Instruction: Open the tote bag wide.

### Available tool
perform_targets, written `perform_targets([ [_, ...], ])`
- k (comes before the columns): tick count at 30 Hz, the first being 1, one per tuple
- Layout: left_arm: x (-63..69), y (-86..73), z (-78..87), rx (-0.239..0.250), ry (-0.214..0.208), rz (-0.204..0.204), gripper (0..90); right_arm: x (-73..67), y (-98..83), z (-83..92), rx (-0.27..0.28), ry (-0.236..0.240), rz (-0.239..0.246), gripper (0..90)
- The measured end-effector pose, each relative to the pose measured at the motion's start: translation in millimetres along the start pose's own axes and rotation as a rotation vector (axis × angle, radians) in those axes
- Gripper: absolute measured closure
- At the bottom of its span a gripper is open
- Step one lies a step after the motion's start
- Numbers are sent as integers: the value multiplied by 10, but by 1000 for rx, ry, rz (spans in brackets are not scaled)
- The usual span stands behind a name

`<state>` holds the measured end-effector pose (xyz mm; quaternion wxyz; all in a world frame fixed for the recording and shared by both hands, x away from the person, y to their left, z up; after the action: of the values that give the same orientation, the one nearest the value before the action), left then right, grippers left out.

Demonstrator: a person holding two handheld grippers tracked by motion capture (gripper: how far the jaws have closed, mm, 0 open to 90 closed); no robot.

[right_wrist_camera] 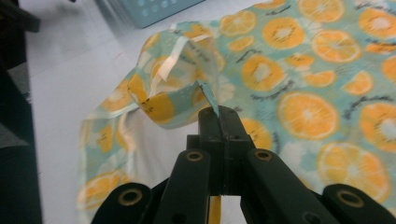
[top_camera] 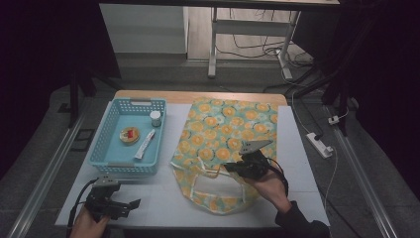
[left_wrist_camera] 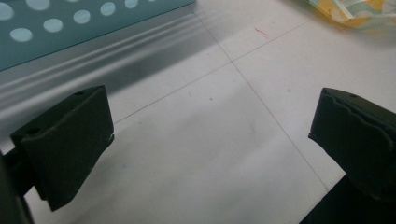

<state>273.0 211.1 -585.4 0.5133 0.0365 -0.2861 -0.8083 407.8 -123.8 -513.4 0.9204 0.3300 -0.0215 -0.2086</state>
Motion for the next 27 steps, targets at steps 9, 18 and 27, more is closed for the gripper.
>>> perform_targets([
  [9, -7, 1, -2, 1, -1, 7, 0, 241, 163, -34, 5, -47, -1, 900],
  [18, -10, 1, -4, -1, -2, 9, 0, 462, 365, -11, 29, -93, -15, 900],
  [27, -13, 0, -5, -2, -7, 11, 0, 697, 475, -26, 59, -78, -16, 900],
])
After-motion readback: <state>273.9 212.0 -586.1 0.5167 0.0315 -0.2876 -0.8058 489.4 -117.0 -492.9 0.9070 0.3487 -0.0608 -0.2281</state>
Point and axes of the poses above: each handheld gripper's, and its own axes: z roughly backward along the jaws, y roughly out of its top, x roughly to its right, the point moved 8 cm from there along -z, roughly forward along the jaws, and after that the axes turned 9 degrees about -x, right-handed, at the moved point
